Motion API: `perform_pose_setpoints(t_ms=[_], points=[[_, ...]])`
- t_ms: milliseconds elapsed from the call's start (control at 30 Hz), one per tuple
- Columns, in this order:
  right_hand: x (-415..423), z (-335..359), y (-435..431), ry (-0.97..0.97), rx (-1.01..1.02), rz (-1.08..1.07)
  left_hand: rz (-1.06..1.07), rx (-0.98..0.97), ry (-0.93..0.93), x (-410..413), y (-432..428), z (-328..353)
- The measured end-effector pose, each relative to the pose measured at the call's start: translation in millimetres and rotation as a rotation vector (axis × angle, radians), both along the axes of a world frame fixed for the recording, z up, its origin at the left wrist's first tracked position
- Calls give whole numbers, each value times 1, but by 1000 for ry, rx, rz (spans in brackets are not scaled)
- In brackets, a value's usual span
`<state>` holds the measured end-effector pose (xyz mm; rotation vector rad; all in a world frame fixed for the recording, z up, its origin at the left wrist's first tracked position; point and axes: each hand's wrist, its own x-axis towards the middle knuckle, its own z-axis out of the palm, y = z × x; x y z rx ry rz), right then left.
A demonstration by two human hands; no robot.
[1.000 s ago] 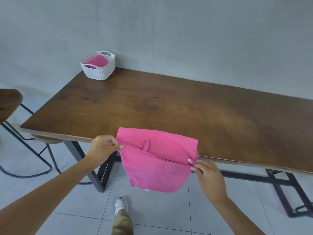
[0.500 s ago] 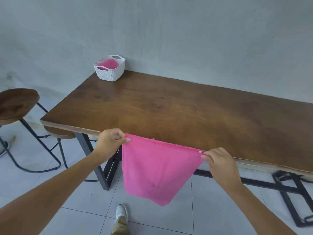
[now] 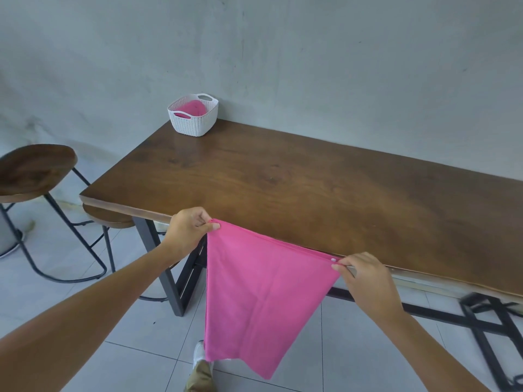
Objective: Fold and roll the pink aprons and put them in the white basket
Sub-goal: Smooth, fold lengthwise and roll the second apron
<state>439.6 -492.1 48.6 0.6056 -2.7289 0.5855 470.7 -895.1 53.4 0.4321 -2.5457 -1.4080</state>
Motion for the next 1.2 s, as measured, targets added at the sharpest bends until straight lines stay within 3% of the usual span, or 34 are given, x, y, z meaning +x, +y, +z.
perform_pose_setpoints(t_ms=[300, 467, 600, 867, 1033, 1200], points=[[-6, 6, -7, -83, -81, -13, -16, 39, 27, -5, 1, -7], [-9, 6, -7, -193, -109, -135, -5, 83, 44, -15, 2, -15], [-21, 0, -7, -163, -83, -139, -15, 69, 45, -26, 10, -17], [-70, -23, -26, -334, -403, -359, 18, -133, 92, -66, 21, -33], [-101, -35, -29, -355, -200, -402, 65, -258, 71, -90, 18, -51], [-135, -36, -30, -357, -167, -435, 136, -281, -21, -123, 13, -49]])
